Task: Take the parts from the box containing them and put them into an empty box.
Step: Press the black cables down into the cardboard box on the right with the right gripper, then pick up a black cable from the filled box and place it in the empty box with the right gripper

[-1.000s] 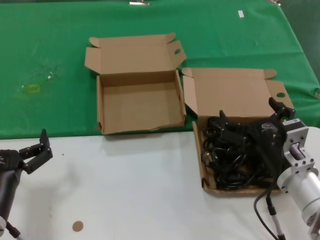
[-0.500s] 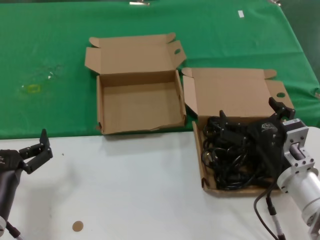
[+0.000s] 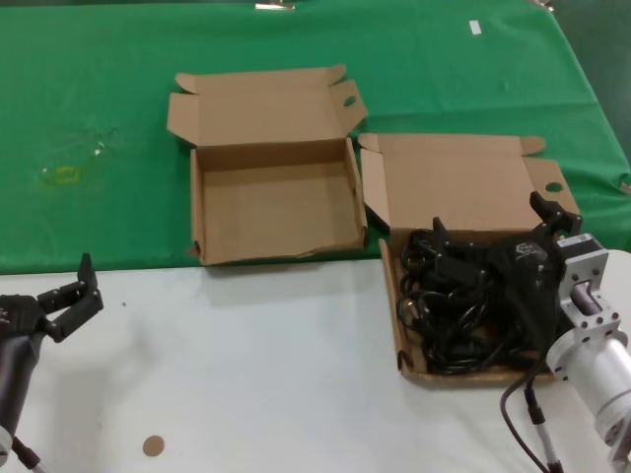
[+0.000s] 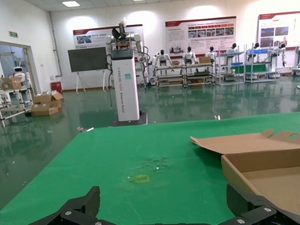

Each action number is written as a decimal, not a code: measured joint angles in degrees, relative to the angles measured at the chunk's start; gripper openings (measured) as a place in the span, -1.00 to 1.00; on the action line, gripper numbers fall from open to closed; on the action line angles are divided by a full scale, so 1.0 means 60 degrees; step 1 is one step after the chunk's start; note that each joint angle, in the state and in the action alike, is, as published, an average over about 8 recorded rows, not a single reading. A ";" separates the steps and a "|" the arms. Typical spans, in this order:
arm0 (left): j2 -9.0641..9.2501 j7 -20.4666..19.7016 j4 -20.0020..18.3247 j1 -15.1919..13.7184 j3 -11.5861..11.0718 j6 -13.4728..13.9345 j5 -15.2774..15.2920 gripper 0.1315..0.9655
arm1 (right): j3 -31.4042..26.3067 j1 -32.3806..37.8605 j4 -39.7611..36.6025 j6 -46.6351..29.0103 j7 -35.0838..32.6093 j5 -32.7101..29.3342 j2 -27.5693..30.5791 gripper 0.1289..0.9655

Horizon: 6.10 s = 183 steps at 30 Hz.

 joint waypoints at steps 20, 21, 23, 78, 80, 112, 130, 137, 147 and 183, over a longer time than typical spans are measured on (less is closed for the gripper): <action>0.0000 0.0000 0.0000 0.0000 0.0000 0.0000 0.0000 0.39 | -0.0019 0.0006 -0.0005 0.0030 0.0007 0.0002 0.0020 1.00; 0.0000 0.0000 0.0000 0.0000 0.0000 0.0000 0.0000 0.34 | -0.0031 0.0010 -0.0008 0.0049 0.0013 0.0005 0.0032 1.00; 0.0000 0.0000 0.0000 0.0000 0.0000 0.0000 0.0000 0.29 | -0.0064 0.0023 -0.0015 0.0095 0.0031 0.0015 0.0065 1.00; 0.0000 -0.0002 0.0000 0.0000 0.0000 0.0000 0.0001 -0.97 | -0.3950 0.5307 -0.1423 -0.6923 0.0071 -0.0065 0.6834 1.00; 0.0000 -0.0002 0.0000 0.0000 0.0000 0.0000 0.0001 -0.97 | -0.4011 0.5661 -0.1586 -0.7731 -0.0214 -0.0146 0.6865 1.00; 0.0000 -0.0002 0.0000 0.0000 0.0000 0.0000 0.0001 -0.97 | -0.4967 0.8459 -0.4484 -1.2490 -0.2485 -0.3019 0.5212 0.91; 0.0000 -0.0002 0.0000 0.0000 0.0000 0.0000 0.0002 -0.97 | -0.4948 0.8323 -0.4291 -1.2335 -0.2233 -0.3551 0.4673 0.21; 0.0000 -0.0002 0.0000 0.0000 0.0000 0.0000 0.0002 -0.97 | -0.4988 0.8431 -0.4566 -1.2246 -0.2368 -0.3798 0.4524 0.01; 0.0000 -0.0002 0.0000 0.0000 0.0000 0.0000 0.0002 -0.97 | -0.5024 0.8533 -0.4902 -1.2182 -0.2540 -0.4049 0.4430 -0.50; 0.0000 -0.0002 0.0000 0.0000 0.0000 0.0000 0.0002 -0.97 | -0.4958 1.0471 -0.4780 -1.2168 -0.1537 -0.4220 0.3026 -0.84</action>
